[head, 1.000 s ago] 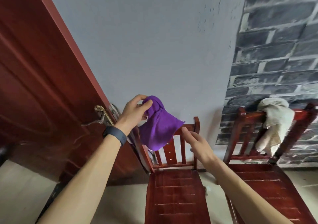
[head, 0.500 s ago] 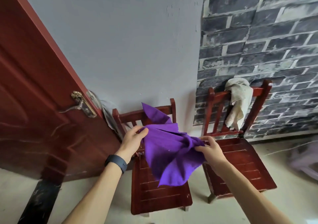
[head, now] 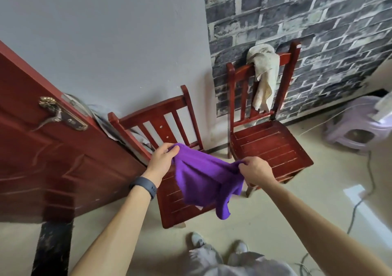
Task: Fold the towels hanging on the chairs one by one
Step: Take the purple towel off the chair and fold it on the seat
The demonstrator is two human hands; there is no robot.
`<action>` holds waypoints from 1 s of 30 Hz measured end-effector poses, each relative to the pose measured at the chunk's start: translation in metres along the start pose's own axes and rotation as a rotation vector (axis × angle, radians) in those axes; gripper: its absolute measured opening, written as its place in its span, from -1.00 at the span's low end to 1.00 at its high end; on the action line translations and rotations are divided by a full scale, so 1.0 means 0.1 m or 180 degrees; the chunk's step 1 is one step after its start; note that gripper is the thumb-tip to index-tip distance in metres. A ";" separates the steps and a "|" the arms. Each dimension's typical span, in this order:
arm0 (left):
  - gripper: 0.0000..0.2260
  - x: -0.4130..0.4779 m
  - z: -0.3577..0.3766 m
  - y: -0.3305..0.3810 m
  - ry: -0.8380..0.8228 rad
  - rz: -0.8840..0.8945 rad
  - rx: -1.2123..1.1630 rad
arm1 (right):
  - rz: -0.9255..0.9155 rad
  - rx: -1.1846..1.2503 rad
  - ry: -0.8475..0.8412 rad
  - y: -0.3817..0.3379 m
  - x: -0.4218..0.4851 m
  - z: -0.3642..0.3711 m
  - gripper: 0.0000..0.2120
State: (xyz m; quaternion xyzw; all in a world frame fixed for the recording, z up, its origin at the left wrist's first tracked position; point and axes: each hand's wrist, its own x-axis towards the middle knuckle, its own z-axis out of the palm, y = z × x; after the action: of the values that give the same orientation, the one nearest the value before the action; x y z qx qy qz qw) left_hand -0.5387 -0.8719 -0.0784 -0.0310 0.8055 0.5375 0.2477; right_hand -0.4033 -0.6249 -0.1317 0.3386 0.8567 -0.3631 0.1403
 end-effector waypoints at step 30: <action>-0.69 0.22 -0.64 -0.05 0.0781 -0.0625 -0.1107 | 0.0863 0.3254 -0.1456 -0.04 0.46 -0.42 -0.53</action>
State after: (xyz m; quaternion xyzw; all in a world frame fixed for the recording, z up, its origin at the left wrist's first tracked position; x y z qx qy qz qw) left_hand -0.5795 -0.9256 -0.0730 -0.2166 0.7179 0.6337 0.1900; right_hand -0.4393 -0.5748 -0.1225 0.3831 0.4692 -0.7737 0.1858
